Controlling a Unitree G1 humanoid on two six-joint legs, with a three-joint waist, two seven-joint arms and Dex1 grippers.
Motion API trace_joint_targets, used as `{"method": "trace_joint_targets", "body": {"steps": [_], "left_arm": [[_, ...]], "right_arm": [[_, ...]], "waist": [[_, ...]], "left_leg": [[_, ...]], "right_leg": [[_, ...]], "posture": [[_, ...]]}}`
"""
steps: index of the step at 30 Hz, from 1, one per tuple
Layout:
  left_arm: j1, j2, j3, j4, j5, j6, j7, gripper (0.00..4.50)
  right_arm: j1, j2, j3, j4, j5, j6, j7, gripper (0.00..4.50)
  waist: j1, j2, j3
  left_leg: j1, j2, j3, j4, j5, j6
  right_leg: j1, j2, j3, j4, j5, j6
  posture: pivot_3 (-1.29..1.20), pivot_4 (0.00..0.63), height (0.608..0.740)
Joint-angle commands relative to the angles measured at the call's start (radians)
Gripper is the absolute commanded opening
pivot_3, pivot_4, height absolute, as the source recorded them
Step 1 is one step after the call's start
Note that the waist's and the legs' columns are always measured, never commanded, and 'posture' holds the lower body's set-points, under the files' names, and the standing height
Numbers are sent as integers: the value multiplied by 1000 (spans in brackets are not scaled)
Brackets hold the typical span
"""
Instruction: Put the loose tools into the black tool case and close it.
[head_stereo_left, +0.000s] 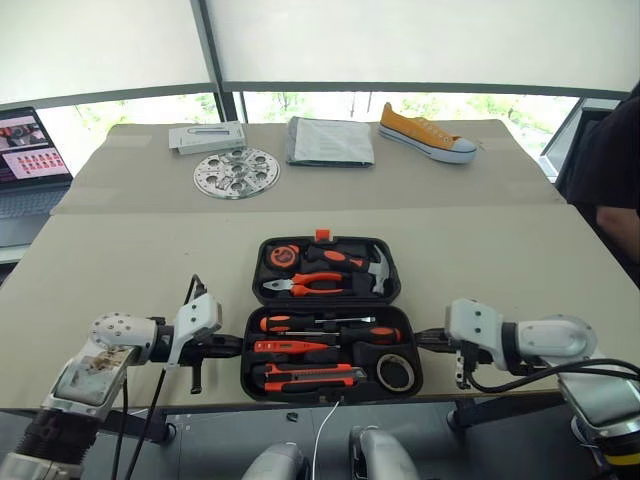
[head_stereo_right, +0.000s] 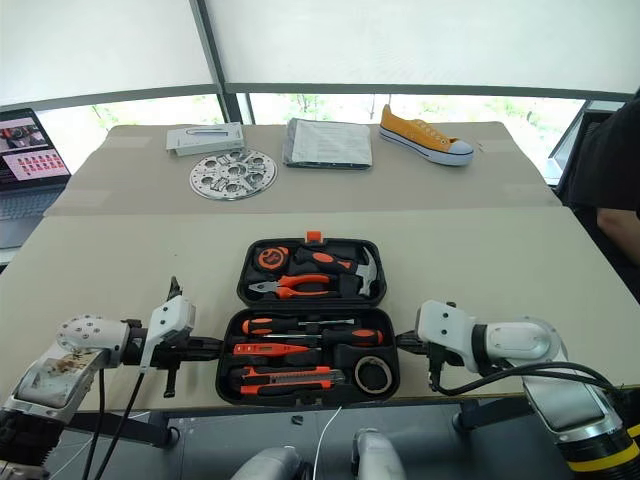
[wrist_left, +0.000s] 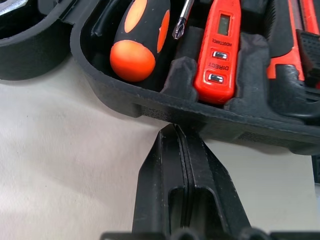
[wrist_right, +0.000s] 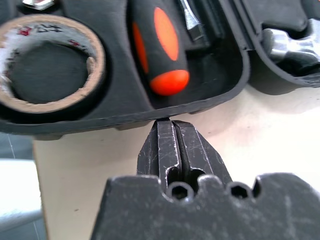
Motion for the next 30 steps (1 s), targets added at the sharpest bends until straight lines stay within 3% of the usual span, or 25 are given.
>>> {"method": "trace_joint_targets", "body": {"steps": [1,2,3,4,6,13,15,16,19,24,25,28,29,30], "left_arm": [[-26,35,44,88,15,-5,27,42],[-40,41,48,119,24,-2,37,42],[-59,47,54,155,30,3,48,557],[-79,50,61,182,28,14,57,664],[-152,44,90,230,-17,116,85,1422],[-451,-52,151,319,-163,525,217,3993],[-530,-106,157,345,-170,613,296,4500],[-562,-131,157,356,-178,659,321,4500],[-607,-182,143,374,-180,728,372,4500],[-580,-201,56,408,-95,637,388,4500],[-578,-203,42,415,-84,622,386,4235],[-565,-201,14,400,-75,617,372,3370],[-559,-198,9,391,-76,618,365,3343],[-552,-195,8,382,-77,621,361,3343]], "right_arm": [[12,-24,-55,-6,9,-3,-18,0],[12,-29,-64,6,8,13,-24,0],[10,-35,-76,20,11,28,-30,287],[6,-40,-89,30,19,45,-34,575],[-31,-36,-126,40,77,136,-39,1086],[-294,39,-139,107,222,462,-116,3497],[-375,83,-110,153,214,527,-168,4157],[-414,108,-92,185,197,550,-201,4480],[-517,187,-73,293,190,649,-279,4480],[-599,258,-48,416,164,703,-361,4480],[-607,267,-45,432,159,703,-373,4499],[-610,285,-27,445,154,710,-385,3722],[-609,290,-23,444,155,710,-386,3432],[-612,299,-28,443,162,716,-388,3432]], "waist": [[0,0,0],[0,0,0],[0,0,0],[1,0,0],[1,0,0],[0,-1,1],[0,-1,1],[0,-1,1],[-3,-1,0],[-12,-1,0],[-14,-1,0],[-17,-1,0],[-17,-1,0],[-16,-1,0]], "left_leg": [[0,0,0,0,0,0],[1,0,0,0,0,0],[1,0,0,0,0,0],[1,0,0,0,0,-1],[2,0,0,0,0,-1],[2,0,0,1,1,0],[1,0,0,1,2,2],[1,0,0,1,2,2],[-1,0,0,2,2,2],[-11,-2,0,4,2,2],[-12,-2,0,4,2,1],[-12,-3,0,5,3,0],[-12,-3,0,5,3,0],[-12,-3,0,5,3,0]], "right_leg": [[0,0,0,0,0,0],[1,0,0,0,0,0],[1,0,0,0,0,0],[1,0,0,0,0,0],[2,0,0,0,0,0],[2,0,0,1,0,0],[1,0,0,1,0,0],[1,0,0,2,0,0],[-1,-1,0,3,0,0],[-12,-1,0,5,1,-1],[-14,-1,0,5,1,-1],[-14,-1,0,5,1,-1],[-13,-2,0,5,1,-1],[-13,-2,0,5,1,-1]], "posture": [[0,150,740],[0,150,740],[0,150,740],[0,150,740],[0,150,740],[0,150,740],[0,150,740],[0,150,740],[0,150,740],[0,150,740],[0,150,740],[0,150,740],[0,150,740],[0,150,740]]}}
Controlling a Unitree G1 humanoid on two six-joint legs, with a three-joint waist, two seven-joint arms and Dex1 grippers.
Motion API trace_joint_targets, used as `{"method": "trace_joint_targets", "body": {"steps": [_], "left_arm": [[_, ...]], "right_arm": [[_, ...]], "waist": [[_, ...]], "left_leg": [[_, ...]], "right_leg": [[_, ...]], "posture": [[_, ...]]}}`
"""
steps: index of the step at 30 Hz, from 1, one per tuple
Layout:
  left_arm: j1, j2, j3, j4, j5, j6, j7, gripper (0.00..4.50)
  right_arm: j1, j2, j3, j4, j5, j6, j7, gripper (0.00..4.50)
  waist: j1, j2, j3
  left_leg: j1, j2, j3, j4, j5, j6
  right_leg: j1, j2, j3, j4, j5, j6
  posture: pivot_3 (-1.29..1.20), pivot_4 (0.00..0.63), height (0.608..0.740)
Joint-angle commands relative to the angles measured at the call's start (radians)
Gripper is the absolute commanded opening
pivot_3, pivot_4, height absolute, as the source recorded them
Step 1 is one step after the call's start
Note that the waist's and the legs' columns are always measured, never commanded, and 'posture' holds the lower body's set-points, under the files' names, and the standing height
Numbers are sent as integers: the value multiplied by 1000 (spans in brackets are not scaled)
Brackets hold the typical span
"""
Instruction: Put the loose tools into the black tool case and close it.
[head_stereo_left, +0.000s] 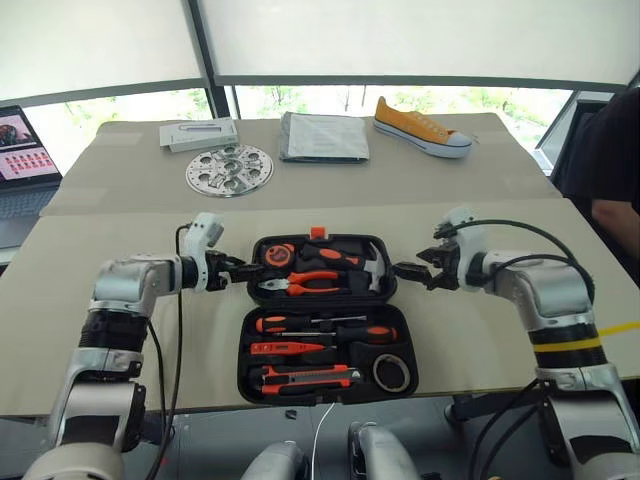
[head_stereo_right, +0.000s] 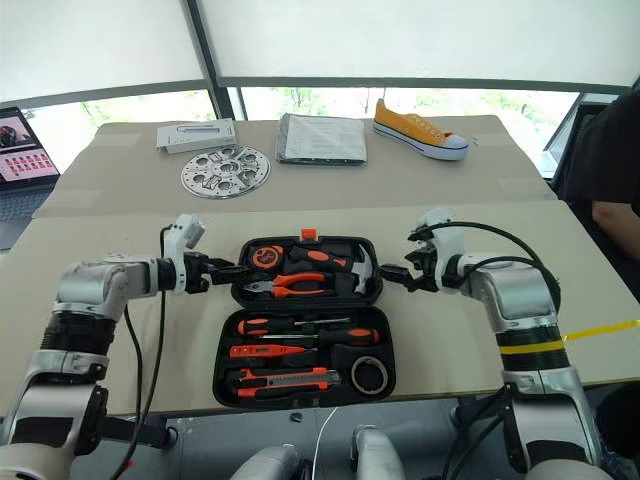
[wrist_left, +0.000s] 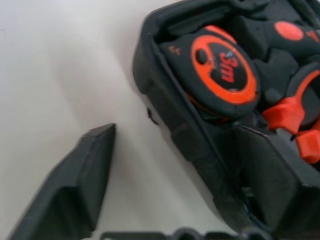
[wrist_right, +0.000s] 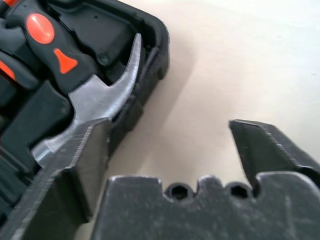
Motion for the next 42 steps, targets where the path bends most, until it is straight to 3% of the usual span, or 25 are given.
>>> {"method": "trace_joint_targets", "body": {"steps": [1,9,10,13,16,20,21,29,36,42], "left_arm": [[19,15,-17,-38,8,0,-16,3343],[45,19,-10,-52,15,1,-9,3343],[47,17,-8,-52,14,3,-7,2959],[54,14,-4,-51,15,-1,-3,2348],[58,11,6,-54,7,3,-2,1281],[52,1,30,-50,-9,17,1,215],[53,0,32,-52,-10,16,-1,29],[63,-13,41,-76,-32,-22,-18,8],[19,-68,129,-82,-24,-265,37,8],[26,-78,131,-124,14,-497,36,8]], "right_arm": [[-13,14,-4,-5,6,20,-16,3432],[-16,27,18,0,2,38,-13,3432],[-13,27,29,-1,-3,35,-11,3029],[-11,34,43,1,-11,31,-19,2431],[-14,37,45,-1,-10,32,-22,1334],[-13,37,43,-11,-10,30,-22,81],[-13,37,42,-12,-9,30,-23,0],[-30,47,21,-23,-12,-9,-47,0],[-99,97,-45,-26,-51,-181,-154,0],[-68,96,-50,-69,-107,-371,-194,0]], "waist": [[0,0,0],[-3,0,-1],[-4,0,-1],[-7,0,-3],[-5,1,-6],[-4,2,-10],[-4,2,-10],[-3,2,-10],[5,2,-9],[-2,2,-9]], "left_leg": [[0,0,0,0,0,0],[0,0,0,0,0,0],[0,0,0,0,0,0],[1,0,0,0,0,0],[2,0,0,1,0,0],[5,0,0,0,0,0],[5,0,0,0,0,0],[8,0,0,0,0,0],[7,-1,0,0,0,-1],[-3,-2,0,0,1,-1]], "right_leg": [[0,0,0,0,0,0],[0,0,1,1,0,0],[0,0,1,1,0,0],[1,0,1,1,0,0],[3,0,1,1,0,0],[5,0,2,1,0,0],[6,0,1,1,0,0],[8,0,2,1,0,0],[7,-1,2,1,0,1],[-6,-1,1,3,1,0]], "posture": [[0,150,740],[0,150,740],[0,150,740],[0,150,740],[0,150,740],[0,150,740],[0,150,740],[0,150,740],[0,150,740],[0,150,740]]}}
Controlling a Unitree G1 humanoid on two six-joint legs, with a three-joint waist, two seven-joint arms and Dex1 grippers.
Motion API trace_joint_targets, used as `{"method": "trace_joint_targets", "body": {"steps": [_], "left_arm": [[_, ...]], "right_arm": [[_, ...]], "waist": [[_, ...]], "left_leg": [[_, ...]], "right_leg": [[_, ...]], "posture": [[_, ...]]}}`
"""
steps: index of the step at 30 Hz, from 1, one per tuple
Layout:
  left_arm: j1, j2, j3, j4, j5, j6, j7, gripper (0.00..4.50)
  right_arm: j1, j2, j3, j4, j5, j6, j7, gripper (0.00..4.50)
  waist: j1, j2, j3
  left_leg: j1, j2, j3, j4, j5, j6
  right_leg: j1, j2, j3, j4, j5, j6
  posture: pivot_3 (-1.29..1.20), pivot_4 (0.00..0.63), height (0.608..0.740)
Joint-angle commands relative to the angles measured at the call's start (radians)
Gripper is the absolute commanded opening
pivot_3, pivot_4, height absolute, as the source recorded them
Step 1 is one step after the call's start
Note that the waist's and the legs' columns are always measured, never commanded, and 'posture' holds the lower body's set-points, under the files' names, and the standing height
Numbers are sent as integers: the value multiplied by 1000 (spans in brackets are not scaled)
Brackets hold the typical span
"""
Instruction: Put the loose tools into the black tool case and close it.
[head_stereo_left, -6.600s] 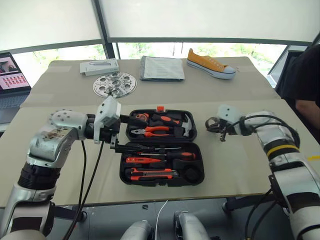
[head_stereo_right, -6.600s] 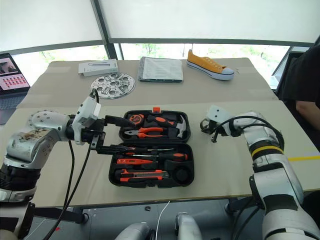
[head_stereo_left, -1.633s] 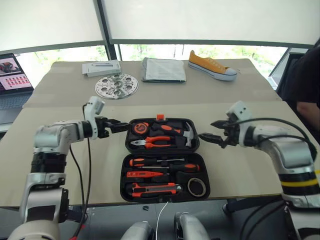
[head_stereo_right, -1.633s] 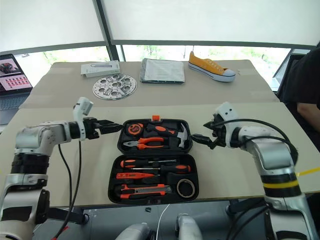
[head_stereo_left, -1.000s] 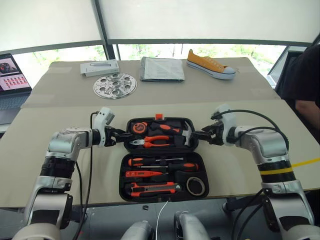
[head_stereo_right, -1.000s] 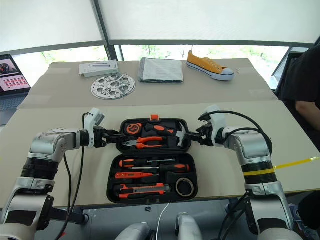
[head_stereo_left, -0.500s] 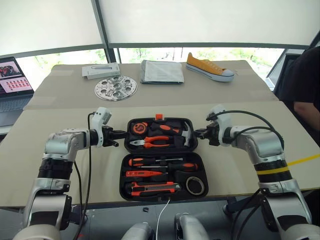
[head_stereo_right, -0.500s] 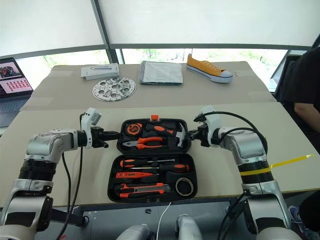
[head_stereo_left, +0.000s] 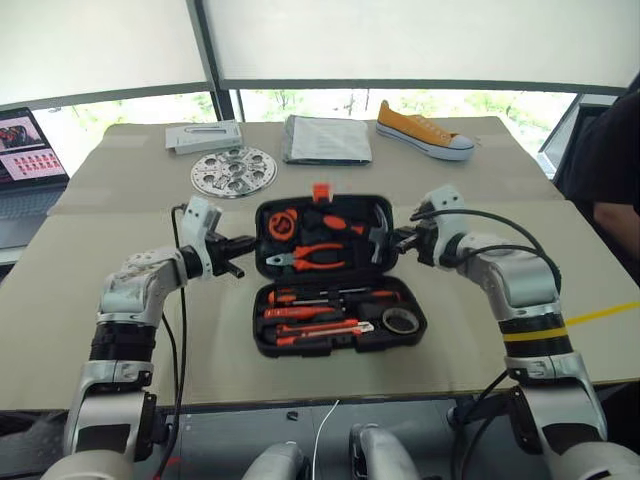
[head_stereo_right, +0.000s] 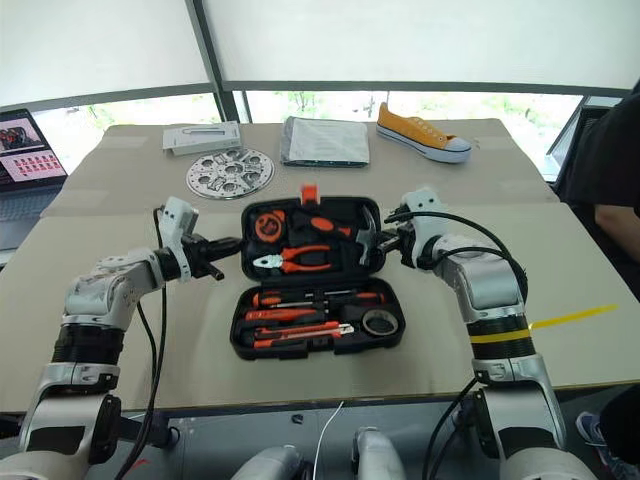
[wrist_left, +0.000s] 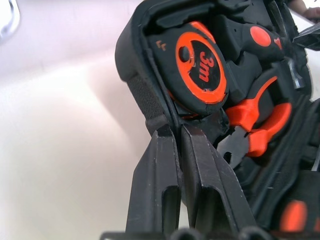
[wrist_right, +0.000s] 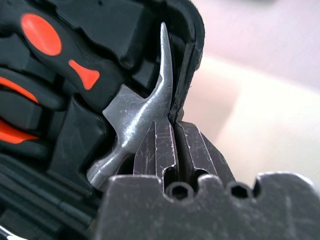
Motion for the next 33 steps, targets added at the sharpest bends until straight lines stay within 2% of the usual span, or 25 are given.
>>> {"method": "trace_joint_targets", "body": {"steps": [1,6,11,17,22,25,28,33], "left_arm": [[-1,-1,2,-84,30,-191,-16,8],[93,8,-56,-101,126,-390,-21,8],[170,2,-59,-121,161,-477,12,8],[248,10,-27,-220,129,-441,56,8],[313,26,-5,-337,94,-371,73,8],[407,115,117,-548,-97,-146,36,1001],[492,201,176,-644,-205,-16,-13,2156],[717,373,230,-720,-267,76,-191,3902]], "right_arm": [[5,-8,-44,-89,-25,-147,-28,0],[122,-31,13,-116,-97,-290,-17,0],[240,-33,27,-144,-137,-382,-20,0],[352,-46,-20,-254,-110,-384,-8,0],[418,-69,-67,-361,-55,-344,21,0],[433,-139,-269,-539,201,-90,70,1016],[484,-250,-355,-607,345,1,193,1065],[705,-438,-429,-651,414,-3,454,1065]], "waist": [[-7,0,0],[-13,0,0],[-6,1,0],[-3,1,-1],[0,1,-1],[0,1,-1],[2,2,0],[13,2,1]], "left_leg": [[-1,0,0,-1,0,0],[-1,-2,0,-1,0,0],[4,-1,-1,-2,0,0],[14,0,-1,-4,0,0],[14,0,-1,-5,-1,1],[12,1,-1,-6,-1,1],[3,0,-1,-4,-1,2],[10,1,-2,-6,-2,3]], "right_leg": [[0,0,0,0,0,0],[-1,0,-1,-2,0,0],[5,0,0,-4,0,0],[14,1,2,-4,0,1],[14,2,2,-4,0,1],[11,2,2,-5,0,1],[3,2,2,-4,0,1],[12,2,1,-7,-1,1]], "posture": [[0,150,740],[0,150,740],[0,150,740],[0,150,740],[0,150,740],[0,150,740],[0,150,740],[0,150,740]]}}
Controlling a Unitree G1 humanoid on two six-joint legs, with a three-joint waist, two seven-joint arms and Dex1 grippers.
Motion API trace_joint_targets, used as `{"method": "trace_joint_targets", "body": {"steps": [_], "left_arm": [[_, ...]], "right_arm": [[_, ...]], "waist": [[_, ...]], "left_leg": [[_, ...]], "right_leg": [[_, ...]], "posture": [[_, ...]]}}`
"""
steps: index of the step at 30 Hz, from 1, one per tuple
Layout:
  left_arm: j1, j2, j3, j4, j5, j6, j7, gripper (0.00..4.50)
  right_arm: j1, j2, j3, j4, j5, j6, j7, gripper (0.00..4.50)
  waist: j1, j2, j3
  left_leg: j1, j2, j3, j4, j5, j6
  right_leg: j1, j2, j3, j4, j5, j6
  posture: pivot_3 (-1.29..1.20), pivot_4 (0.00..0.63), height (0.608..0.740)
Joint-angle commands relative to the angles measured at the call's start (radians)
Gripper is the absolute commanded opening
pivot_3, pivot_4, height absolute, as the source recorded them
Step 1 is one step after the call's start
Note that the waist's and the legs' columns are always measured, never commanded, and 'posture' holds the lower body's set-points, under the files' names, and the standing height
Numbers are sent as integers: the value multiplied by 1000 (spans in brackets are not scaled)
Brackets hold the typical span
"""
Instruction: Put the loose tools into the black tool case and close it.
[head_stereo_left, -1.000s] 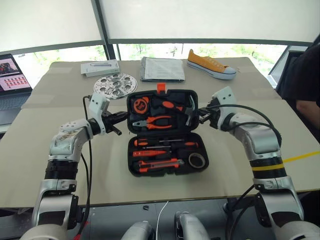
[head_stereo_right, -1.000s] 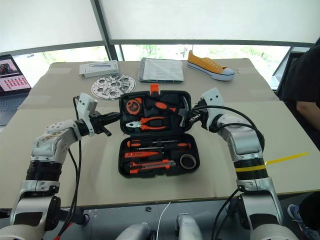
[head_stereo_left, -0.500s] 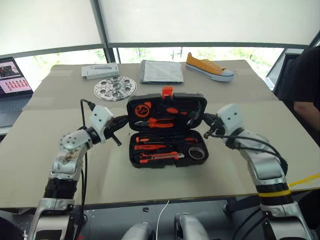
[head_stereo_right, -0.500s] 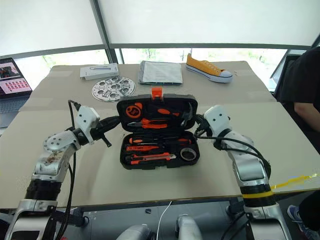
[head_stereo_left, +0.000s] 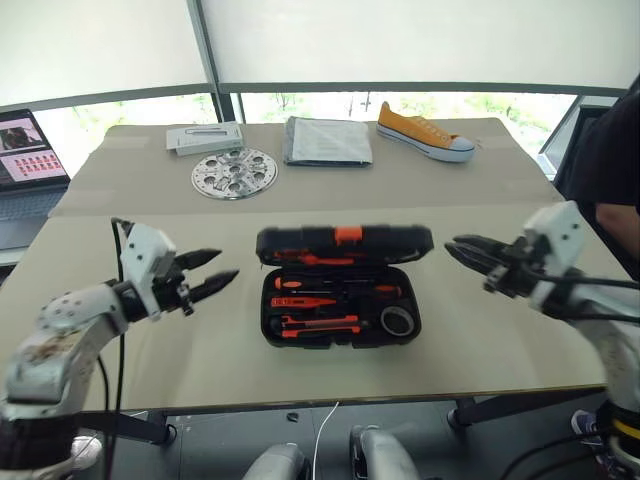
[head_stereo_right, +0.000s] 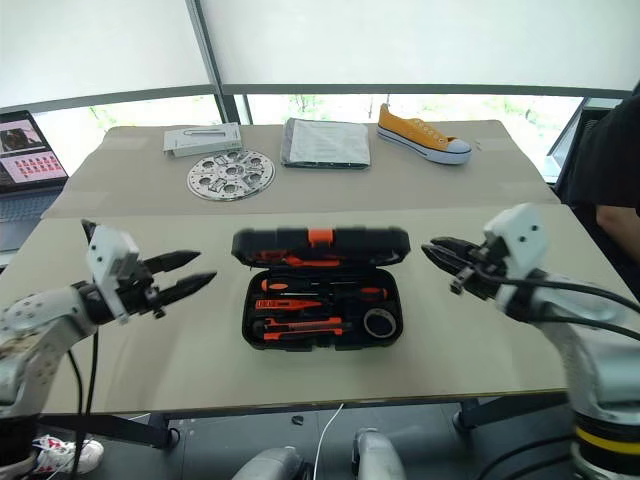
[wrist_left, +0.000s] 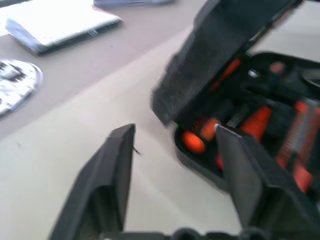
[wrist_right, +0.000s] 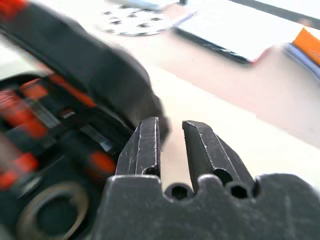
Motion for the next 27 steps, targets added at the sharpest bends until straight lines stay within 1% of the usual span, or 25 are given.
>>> {"method": "trace_joint_targets", "body": {"steps": [1,2,4,6,7,9,10,11,12,13,16,17,19,23,24,26,27], "left_arm": [[129,100,45,-29,-13,15,-137,4284],[144,115,43,-5,19,-19,-146,4437],[128,134,30,59,60,-59,-149,4437],[23,145,-10,164,89,-77,-151,4437],[-31,148,-35,210,103,-85,-161,4437],[-139,140,-99,299,146,-125,-189,4437],[-214,120,-151,364,188,-167,-199,4437],[-288,94,-197,432,231,-219,-206,4214],[-354,67,-240,500,276,-268,-202,3936],[-410,42,-275,563,317,-310,-198,3730],[-557,-38,-359,740,411,-429,-199,2764],[-605,-68,-383,801,436,-465,-200,2303],[-687,-123,-423,920,486,-546,-199,1653],[-813,-224,-483,1120,568,-692,-179,230],[-834,-240,-489,1157,581,-720,-178,57],[-868,-273,-497,1205,598,-752,-185,57],[-876,-289,-502,1207,592,-754,-219,57]], "right_arm": [[160,-101,-58,-51,47,-19,201,1065],[202,-121,-63,-62,41,-40,237,1065],[258,-147,-67,-80,45,-50,275,1065],[319,-167,-48,-114,27,-74,316,1065],[342,-174,-33,-127,9,-95,330,1065],[354,-176,9,-138,-28,-132,326,1065],[340,-169,47,-132,-53,-142,301,1065],[330,-164,86,-127,-82,-161,287,548],[317,-162,124,-120,-113,-188,279,349],[301,-158,158,-112,-142,-210,269,36],[234,-137,255,-80,-214,-247,231,0],[208,-126,283,-69,-226,-248,223,0],[163,-107,333,-43,-256,-260,210,0],[89,-79,425,8,-318,-290,202,0],[78,-75,441,16,-329,-296,204,0],[50,-61,474,32,-358,-309,195,0],[20,-37,485,48,-375,-305,164,0]], "waist": [[1,1,1],[2,2,2],[5,3,3],[13,3,3],[16,2,4],[21,0,4],[22,0,4],[25,0,4],[26,-1,4],[27,-1,4],[26,-1,4],[25,-1,4],[19,-3,5],[16,-5,6],[16,-5,7],[14,-5,7],[11,-5,7]], "left_leg": [[1,0,0,0,0,0],[3,0,0,0,0,1],[6,0,0,0,-2,1],[9,0,1,0,-6,-4],[9,0,1,0,-6,-5],[9,1,1,0,-6,-6],[10,0,1,1,-6,-6],[10,0,1,1,-6,-6],[10,-1,1,1,-6,-6],[10,-1,1,1,-6,-6],[9,-2,1,2,-6,-7],[9,-2,1,2,-5,-7],[7,-2,1,2,-5,-6],[5,-3,0,3,-2,-1],[5,-3,0,3,-2,-1],[5,-3,0,3,-2,-1],[5,-3,0,3,-2,-1]], "right_leg": [[1,0,0,0,0,0],[3,0,0,0,-1,1],[7,-1,1,-1,-2,3],[12,-1,1,-1,-4,6],[12,-2,1,-1,-8,13],[13,-1,0,-1,-8,13],[13,-2,0,0,-8,13],[13,-1,0,0,-8,13],[13,-2,0,1,-6,10],[12,-2,0,1,-3,6],[10,-2,0,1,-2,4],[9,-2,0,0,-2,4],[8,-2,-1,0,-2,4],[7,-3,-2,-2,-2,4],[7,-3,-2,-2,-2,4],[7,-3,-1,-2,-2,4],[7,-3,-1,-2,-2,4]], "posture": [[0,150,740],[0,150,740],[0,150,740],[0,150,740],[0,150,740],[0,150,740],[0,150,740],[0,150,740],[0,150,740],[0,150,740],[0,150,740],[0,150,740],[0,150,740],[0,150,740],[0,150,740],[0,150,740],[0,150,740]]}}
